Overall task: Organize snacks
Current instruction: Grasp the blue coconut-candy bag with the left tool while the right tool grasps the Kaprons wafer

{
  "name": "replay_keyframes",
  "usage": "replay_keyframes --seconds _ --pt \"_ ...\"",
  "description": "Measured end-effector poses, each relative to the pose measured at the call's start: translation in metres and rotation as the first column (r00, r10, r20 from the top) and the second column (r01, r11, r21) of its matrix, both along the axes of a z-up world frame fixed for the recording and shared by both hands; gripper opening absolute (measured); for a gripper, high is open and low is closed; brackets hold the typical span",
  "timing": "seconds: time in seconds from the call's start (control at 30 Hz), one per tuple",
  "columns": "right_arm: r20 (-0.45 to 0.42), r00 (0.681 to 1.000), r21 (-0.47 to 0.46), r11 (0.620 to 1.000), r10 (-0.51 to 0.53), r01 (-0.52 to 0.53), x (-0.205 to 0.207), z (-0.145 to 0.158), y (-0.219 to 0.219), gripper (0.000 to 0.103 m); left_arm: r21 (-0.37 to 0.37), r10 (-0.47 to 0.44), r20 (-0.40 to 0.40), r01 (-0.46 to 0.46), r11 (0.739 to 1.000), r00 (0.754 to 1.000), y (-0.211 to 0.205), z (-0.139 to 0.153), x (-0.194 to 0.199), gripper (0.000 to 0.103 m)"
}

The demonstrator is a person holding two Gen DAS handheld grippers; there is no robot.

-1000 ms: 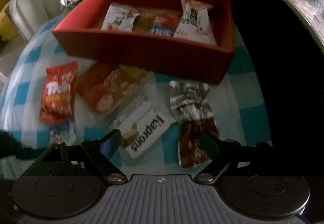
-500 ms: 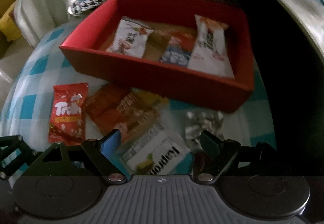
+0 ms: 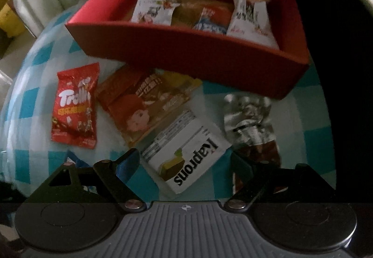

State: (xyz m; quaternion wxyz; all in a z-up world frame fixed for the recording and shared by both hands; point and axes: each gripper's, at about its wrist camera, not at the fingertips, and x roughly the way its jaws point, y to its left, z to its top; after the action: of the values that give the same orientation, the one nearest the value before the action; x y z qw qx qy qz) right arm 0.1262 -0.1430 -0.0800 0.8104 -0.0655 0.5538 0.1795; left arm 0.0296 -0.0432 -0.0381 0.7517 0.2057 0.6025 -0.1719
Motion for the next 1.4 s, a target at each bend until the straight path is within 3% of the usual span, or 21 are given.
replay_keyframes --seconds 0.13,0.23,0.33,0.6,1.03,1.13,1.2,1.23,1.33,1.4 --pt "-0.001 1.000 -0.030 1.000 0.000 0.000 0.003 -0.008 0.013 0.091 -0.006 0.000 0.001 0.000 1.000 1.000 0.002 0.002 -0.009 0.000" --pt "0.044 0.998 -0.097 0.995 0.039 -0.035 -0.001 -0.014 0.029 0.095 -0.014 0.007 0.002 -0.007 1.000 1.000 0.004 0.004 -0.010 0.000" --pt "0.050 0.995 -0.100 0.992 0.083 -0.078 -0.006 -0.010 0.034 0.086 -0.014 0.015 0.007 -0.015 1.000 1.000 0.004 0.004 -0.011 0.000" --pt "0.022 0.982 -0.149 0.972 0.187 -0.182 -0.046 -0.008 0.028 0.084 -0.035 -0.013 0.013 0.013 0.999 1.000 0.002 0.007 -0.014 0.000" --pt "0.009 0.989 -0.123 0.982 0.148 -0.146 -0.055 -0.012 0.009 0.085 -0.020 -0.047 0.005 0.047 0.999 0.999 -0.004 0.004 -0.014 0.001" --pt "0.013 0.990 -0.117 0.983 0.141 -0.138 -0.053 -0.012 0.008 0.085 -0.014 -0.064 -0.015 0.064 0.998 0.998 -0.006 0.000 -0.014 0.014" --pt "0.014 0.990 -0.118 0.984 0.140 -0.137 -0.052 -0.013 0.009 0.086 -0.017 -0.061 -0.032 0.060 0.998 0.998 -0.005 -0.006 -0.012 0.041" --pt "0.017 0.990 -0.120 0.983 0.142 -0.139 -0.052 -0.013 0.009 0.086 -0.017 -0.055 -0.037 0.055 0.998 0.998 -0.004 -0.009 -0.011 0.042" --pt "0.022 0.989 -0.121 0.982 0.146 -0.143 -0.051 -0.012 0.010 0.085 -0.056 -0.014 -0.040 0.011 0.998 0.999 0.004 -0.007 -0.006 0.033" --pt "0.025 0.988 -0.118 0.982 0.152 -0.148 -0.052 -0.011 0.010 0.081 -0.050 0.012 -0.018 -0.013 0.999 1.000 0.009 -0.006 -0.004 0.006"
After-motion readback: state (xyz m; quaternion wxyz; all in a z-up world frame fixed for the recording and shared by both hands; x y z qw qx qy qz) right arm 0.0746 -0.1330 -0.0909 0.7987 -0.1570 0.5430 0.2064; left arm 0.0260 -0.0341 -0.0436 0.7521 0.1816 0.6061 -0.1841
